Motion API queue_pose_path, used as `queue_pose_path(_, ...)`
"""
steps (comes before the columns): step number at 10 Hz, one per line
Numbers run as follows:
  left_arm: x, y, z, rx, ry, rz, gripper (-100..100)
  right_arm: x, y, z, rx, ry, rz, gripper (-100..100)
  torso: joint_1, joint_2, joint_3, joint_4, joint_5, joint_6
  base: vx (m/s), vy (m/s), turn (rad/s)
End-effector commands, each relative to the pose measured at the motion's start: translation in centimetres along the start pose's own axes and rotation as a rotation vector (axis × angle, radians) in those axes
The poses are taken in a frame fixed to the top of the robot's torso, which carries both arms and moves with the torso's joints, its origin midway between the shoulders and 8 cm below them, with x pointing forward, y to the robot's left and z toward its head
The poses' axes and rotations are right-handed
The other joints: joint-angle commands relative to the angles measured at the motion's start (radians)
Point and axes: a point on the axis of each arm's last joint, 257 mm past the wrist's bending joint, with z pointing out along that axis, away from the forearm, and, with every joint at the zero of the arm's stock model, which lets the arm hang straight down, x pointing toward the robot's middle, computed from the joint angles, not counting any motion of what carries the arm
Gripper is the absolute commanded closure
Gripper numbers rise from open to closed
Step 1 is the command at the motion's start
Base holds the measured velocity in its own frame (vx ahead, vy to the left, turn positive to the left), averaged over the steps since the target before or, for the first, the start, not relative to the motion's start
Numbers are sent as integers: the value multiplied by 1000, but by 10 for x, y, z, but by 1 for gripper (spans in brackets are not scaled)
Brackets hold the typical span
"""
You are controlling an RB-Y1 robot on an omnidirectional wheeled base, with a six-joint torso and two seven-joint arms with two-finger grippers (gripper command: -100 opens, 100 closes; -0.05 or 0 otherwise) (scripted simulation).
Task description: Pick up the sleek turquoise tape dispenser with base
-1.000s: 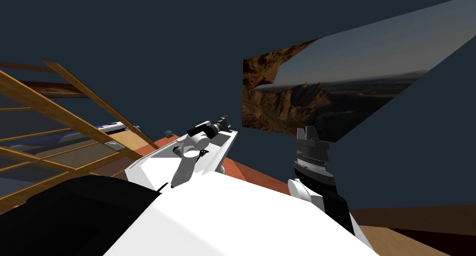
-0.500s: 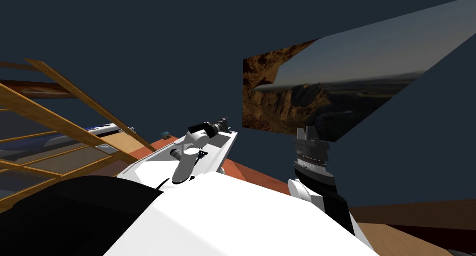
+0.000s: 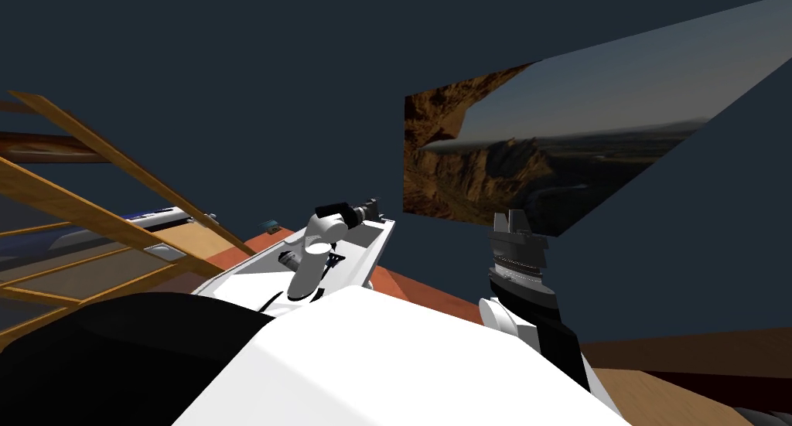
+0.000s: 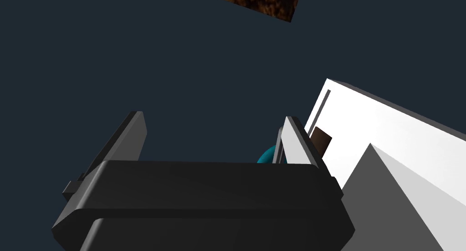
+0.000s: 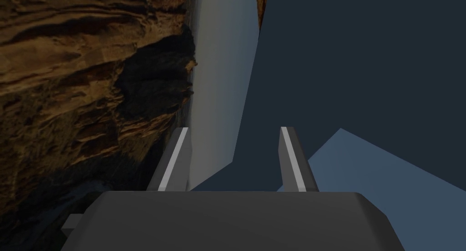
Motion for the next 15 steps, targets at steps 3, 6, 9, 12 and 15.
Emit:
queue_pose_path(3,-9,17,0,-94,-33,-5,-100,0,0,0,0,0,0,0,1,-1,0,0,0,0,40,37,-53)
queue_pose_path(6,-17,28,-2,-155,-59,-6,-100,0,0,0,0,0,0,0,0,0,0,0,0,0,36,17,-34)
queue_pose_path(9,-25,38,-4,-211,-87,-7,-100,0,0,0,0,0,0,0,0,-1,0,0,0,0,40,21,-37)
queue_pose_path(12,-40,49,-9,-285,-137,-10,-100,0,0,0,0,0,0,0,1,-2,-1,-1,0,0,60,36,-58)
queue_pose_path(15,-52,65,-16,-362,-181,-12,-100,0,0,0,0,0,0,0,1,-3,-2,-1,0,0,67,31,-40)
